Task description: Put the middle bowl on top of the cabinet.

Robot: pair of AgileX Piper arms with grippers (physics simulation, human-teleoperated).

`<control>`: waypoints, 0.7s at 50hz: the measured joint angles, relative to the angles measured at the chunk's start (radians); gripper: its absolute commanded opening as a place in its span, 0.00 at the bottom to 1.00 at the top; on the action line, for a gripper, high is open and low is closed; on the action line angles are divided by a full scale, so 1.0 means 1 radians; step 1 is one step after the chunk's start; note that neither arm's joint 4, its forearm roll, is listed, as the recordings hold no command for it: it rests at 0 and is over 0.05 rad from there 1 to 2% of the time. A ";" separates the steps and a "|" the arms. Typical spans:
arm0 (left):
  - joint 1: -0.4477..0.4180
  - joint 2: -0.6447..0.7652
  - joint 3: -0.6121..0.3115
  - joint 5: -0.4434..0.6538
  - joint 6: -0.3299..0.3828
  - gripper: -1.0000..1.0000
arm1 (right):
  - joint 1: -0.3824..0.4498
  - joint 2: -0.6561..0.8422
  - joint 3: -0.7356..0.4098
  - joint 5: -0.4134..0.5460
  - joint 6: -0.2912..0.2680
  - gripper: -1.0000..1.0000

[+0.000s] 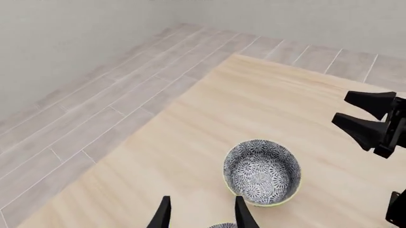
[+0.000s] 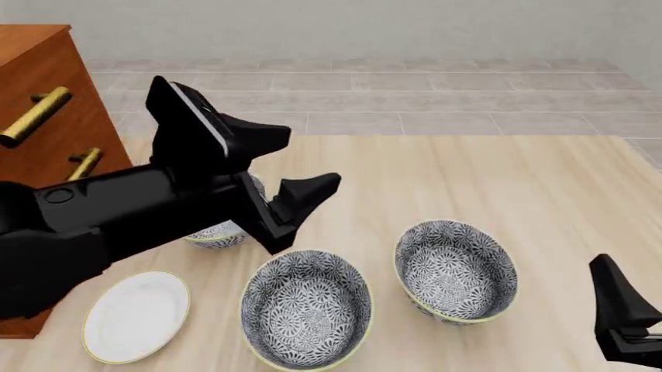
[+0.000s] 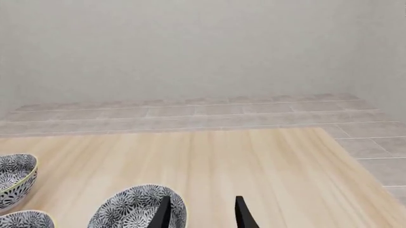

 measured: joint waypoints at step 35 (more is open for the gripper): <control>-0.062 0.191 -0.142 0.013 -0.044 1.00 | -0.005 -0.001 0.000 -0.003 0.003 1.00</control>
